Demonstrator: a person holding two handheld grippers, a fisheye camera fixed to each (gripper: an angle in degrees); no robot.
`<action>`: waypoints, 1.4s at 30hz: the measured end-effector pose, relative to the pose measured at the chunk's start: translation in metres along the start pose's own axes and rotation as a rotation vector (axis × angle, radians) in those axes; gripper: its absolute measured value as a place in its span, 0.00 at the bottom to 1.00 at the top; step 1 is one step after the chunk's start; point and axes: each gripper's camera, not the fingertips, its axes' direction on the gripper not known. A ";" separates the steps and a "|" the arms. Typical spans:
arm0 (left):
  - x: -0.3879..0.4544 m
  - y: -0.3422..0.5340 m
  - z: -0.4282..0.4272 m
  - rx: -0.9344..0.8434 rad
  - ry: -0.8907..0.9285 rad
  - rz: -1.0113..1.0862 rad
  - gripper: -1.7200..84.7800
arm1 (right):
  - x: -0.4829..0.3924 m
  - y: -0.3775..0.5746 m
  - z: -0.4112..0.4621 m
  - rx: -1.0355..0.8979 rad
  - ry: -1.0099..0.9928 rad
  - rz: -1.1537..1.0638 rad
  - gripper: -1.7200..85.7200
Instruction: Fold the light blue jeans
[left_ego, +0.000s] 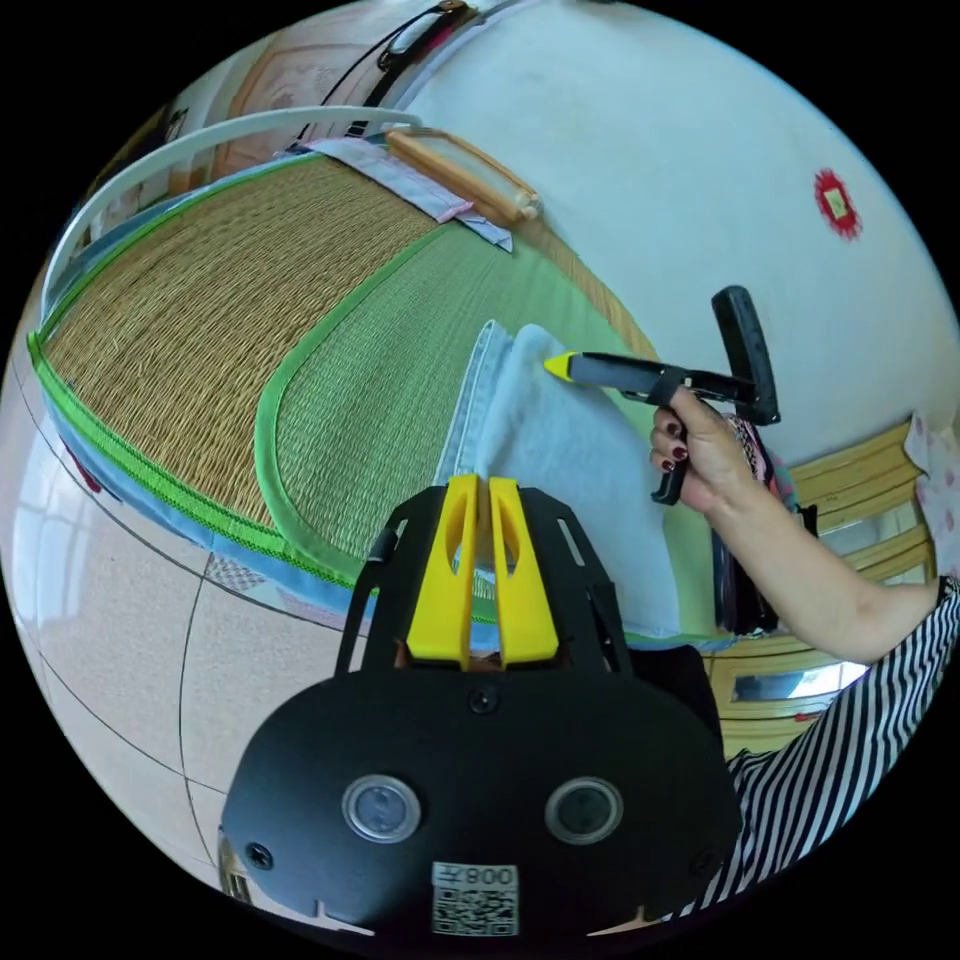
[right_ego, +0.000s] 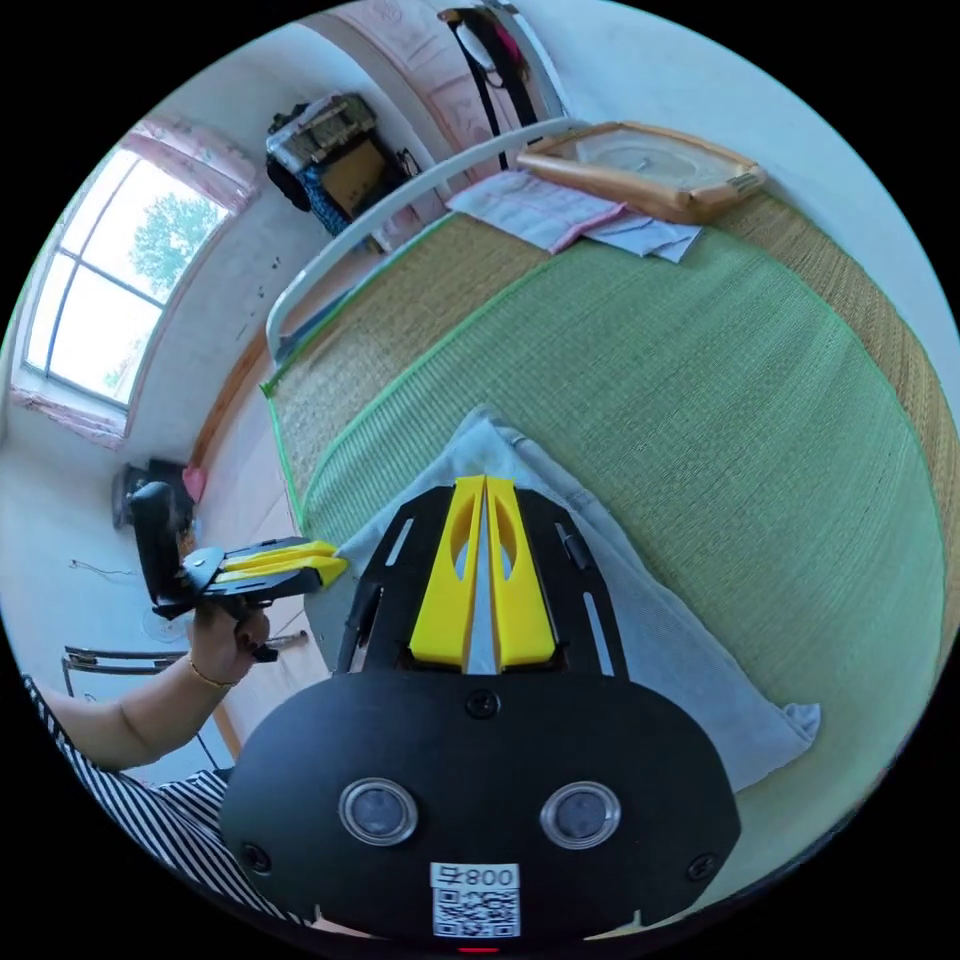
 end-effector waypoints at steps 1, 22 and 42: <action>0.002 0.003 0.003 -0.004 -0.019 0.020 0.04 | -0.001 0.000 0.004 -0.008 0.011 -0.001 0.02; -0.007 0.048 0.059 -0.028 -0.154 0.092 0.05 | 0.004 0.102 -0.014 0.010 -0.018 -0.033 0.02; -0.055 0.095 0.091 -0.053 -0.129 0.105 0.02 | 0.043 0.296 -0.016 -0.091 -0.156 0.075 0.02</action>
